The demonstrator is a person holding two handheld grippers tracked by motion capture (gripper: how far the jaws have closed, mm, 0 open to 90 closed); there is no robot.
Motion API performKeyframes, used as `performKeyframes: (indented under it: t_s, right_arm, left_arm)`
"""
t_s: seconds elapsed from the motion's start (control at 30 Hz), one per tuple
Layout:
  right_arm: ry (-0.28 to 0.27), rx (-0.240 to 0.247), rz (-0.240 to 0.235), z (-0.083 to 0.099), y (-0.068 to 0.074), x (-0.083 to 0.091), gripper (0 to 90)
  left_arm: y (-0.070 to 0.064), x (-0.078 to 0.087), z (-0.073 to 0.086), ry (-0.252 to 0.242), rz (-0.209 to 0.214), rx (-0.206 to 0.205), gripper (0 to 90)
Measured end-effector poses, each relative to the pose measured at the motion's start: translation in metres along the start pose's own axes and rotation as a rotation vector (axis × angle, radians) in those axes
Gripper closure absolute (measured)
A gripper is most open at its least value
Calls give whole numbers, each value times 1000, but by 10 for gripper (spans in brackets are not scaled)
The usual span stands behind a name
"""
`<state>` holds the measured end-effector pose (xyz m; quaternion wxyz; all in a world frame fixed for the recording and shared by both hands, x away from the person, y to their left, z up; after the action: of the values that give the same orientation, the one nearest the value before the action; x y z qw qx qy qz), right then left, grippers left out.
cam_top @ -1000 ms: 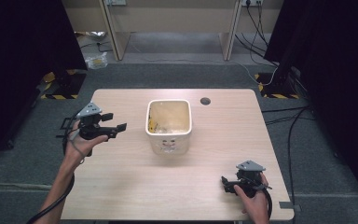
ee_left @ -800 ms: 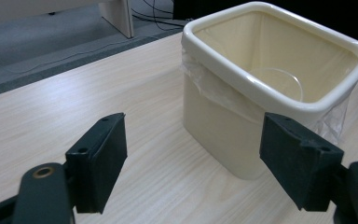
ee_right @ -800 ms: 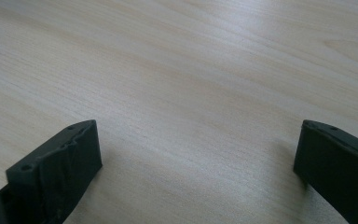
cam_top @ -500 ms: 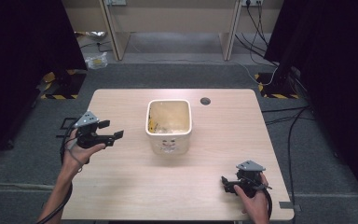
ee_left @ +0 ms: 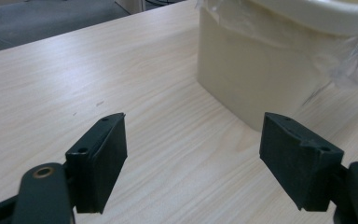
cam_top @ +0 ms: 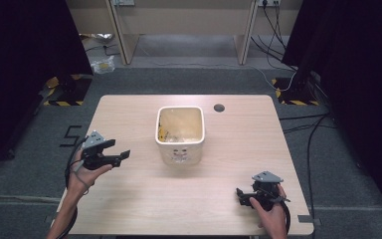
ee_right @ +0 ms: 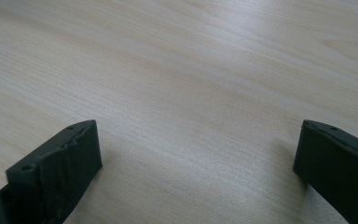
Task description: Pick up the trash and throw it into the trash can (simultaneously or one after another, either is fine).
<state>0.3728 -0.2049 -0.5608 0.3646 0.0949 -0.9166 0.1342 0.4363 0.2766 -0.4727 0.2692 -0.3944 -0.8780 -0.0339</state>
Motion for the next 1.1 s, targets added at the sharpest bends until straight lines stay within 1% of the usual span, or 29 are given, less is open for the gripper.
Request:
performKeyframes:
  t_s: [0.33, 0.67, 0.93, 1.1]
  right_arm:
    - [0, 0, 0, 0, 0, 0, 7]
    - [0, 0, 0, 0, 0, 0, 7]
    - [0, 0, 0, 0, 0, 0, 7]
    - [0, 0, 0, 0, 0, 0, 7]
  left_arm:
    - [0, -3, 16, 3, 0, 4, 228]
    - [-5, -3, 33, 5, -3, 7, 228]
    - [-9, -7, 50, 29, 2, 12, 228]
    - [-13, -10, 58, 36, 4, 14, 228]
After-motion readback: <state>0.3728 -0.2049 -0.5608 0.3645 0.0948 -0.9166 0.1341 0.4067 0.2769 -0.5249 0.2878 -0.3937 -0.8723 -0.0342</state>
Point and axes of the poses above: each handheld gripper's, and its own axes: x roughly backward along the jaws, z roughly out of its underside, y roughly to its left, the point moved 6 cm from there along -x, roughly forward along the jaws, and after that the axes turned 13 degrees about z, right-handed, at the moved point
